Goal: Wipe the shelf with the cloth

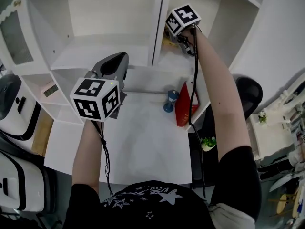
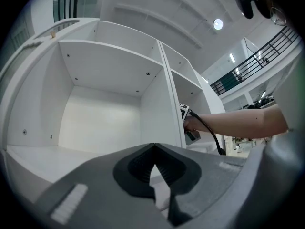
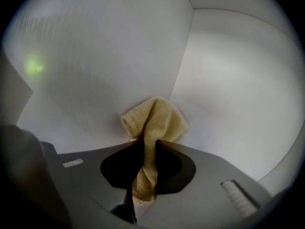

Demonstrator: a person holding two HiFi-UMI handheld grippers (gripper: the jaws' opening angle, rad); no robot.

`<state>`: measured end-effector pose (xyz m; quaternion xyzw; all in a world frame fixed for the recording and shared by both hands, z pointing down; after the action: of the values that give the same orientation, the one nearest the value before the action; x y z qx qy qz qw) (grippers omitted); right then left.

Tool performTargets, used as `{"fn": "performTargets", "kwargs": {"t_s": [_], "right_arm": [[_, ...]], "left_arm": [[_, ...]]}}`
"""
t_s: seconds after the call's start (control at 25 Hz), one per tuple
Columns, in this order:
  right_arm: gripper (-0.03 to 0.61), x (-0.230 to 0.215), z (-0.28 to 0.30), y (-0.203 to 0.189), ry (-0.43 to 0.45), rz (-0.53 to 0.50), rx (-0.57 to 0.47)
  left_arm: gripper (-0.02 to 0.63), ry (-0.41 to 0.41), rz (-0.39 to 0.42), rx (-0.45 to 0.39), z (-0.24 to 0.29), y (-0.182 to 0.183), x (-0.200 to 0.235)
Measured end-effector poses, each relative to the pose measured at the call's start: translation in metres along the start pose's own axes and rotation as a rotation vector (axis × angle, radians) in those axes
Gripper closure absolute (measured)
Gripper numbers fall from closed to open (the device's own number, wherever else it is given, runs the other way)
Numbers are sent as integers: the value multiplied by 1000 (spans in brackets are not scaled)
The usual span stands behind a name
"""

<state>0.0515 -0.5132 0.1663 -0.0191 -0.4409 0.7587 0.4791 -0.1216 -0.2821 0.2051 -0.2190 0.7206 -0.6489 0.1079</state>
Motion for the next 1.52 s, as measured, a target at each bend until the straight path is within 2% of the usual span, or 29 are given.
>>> {"fn": "performTargets", "kwargs": {"t_s": [0.44, 0.72, 1.08, 1.32, 1.52], "right_arm": [[497, -4, -1, -18, -67, -72, 69], [497, -15, -14, -37, -133, -74, 140], [497, -40, -34, -71, -247, -43, 255], [497, -49, -42, -82, -318, -31, 288], [497, -54, -50, -92, -398, 25, 323]], "left_arm": [[611, 13, 9, 17, 2, -6, -11], [611, 15, 17, 27, 3, -9, -24], [611, 30, 24, 53, 2, -17, -49], [611, 35, 8, 79, -1, -32, -62], [611, 29, -2, 94, -2, -42, -65]]}}
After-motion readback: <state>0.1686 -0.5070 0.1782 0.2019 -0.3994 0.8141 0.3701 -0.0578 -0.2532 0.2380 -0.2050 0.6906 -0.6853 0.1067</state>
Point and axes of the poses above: the fingertips, and each gripper's own axes: z forward along the fingers, x to its left, y out of its top, the point moved 7 cm from there along -z, backward along the fingers, and after that the axes turned 11 degrees about -z, right-handed, at the moved point
